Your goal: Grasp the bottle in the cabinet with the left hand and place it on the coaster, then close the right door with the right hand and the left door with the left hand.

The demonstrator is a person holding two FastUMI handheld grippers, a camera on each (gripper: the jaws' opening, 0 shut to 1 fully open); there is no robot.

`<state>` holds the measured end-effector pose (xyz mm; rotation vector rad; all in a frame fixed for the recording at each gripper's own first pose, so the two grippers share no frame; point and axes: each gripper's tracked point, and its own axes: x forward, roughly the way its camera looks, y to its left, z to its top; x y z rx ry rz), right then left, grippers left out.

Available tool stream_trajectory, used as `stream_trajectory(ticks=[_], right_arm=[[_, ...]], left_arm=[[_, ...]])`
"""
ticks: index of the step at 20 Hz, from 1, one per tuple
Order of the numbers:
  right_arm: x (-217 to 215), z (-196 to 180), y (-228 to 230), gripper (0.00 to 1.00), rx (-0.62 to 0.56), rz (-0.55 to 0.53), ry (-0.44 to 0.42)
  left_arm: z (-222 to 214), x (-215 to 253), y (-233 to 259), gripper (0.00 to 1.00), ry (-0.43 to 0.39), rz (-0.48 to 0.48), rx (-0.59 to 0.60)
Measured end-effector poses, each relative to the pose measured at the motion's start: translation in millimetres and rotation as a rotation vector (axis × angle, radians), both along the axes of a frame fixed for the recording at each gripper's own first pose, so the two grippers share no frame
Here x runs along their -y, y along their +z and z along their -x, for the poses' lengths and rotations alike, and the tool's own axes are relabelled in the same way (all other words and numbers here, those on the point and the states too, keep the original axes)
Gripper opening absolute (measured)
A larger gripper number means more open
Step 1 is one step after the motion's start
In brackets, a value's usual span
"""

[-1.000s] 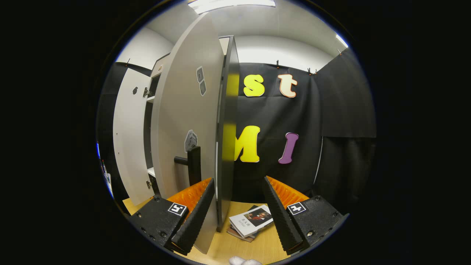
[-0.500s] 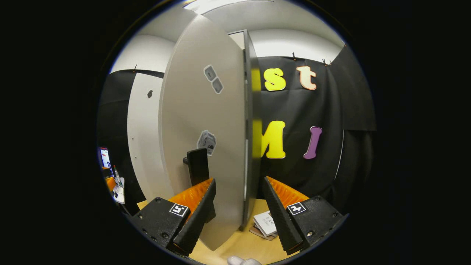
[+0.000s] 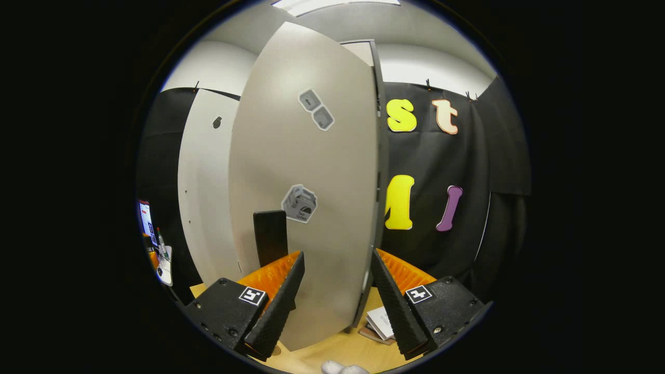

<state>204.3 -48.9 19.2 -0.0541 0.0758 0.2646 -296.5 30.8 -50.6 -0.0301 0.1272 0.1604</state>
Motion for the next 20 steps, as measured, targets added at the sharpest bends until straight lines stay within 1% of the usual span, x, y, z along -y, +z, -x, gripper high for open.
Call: stream_trajectory(ticks=[3,8,13,18,20], right_arm=[[-16.7,-1.3,-5.7,0.81,0.002,0.008,-0.024],[-21.0,22.6,-7.1,0.81,-0.004,0.011,-0.068],[-31.6,70.5,-6.3,0.81,-0.005,-0.018,-0.069],[-36.3,124.1,-11.9,0.81,0.007,-0.005,-0.111],[-32.7,139.9,-15.2,0.81,0.0,0.004,-0.145]], left_arm=[[-4.3,-14.2,-5.0,0.96,-0.022,-0.007,-0.007],[-12.2,-38.0,-10.2,0.96,-0.055,-0.012,-0.004],[-26.1,-68.6,-14.0,0.96,-0.079,-0.014,0.003],[-48.5,-114.7,-6.9,0.96,-0.084,-0.023,0.034],[-61.9,-135.2,-7.2,0.96,-0.078,-0.019,0.035]])
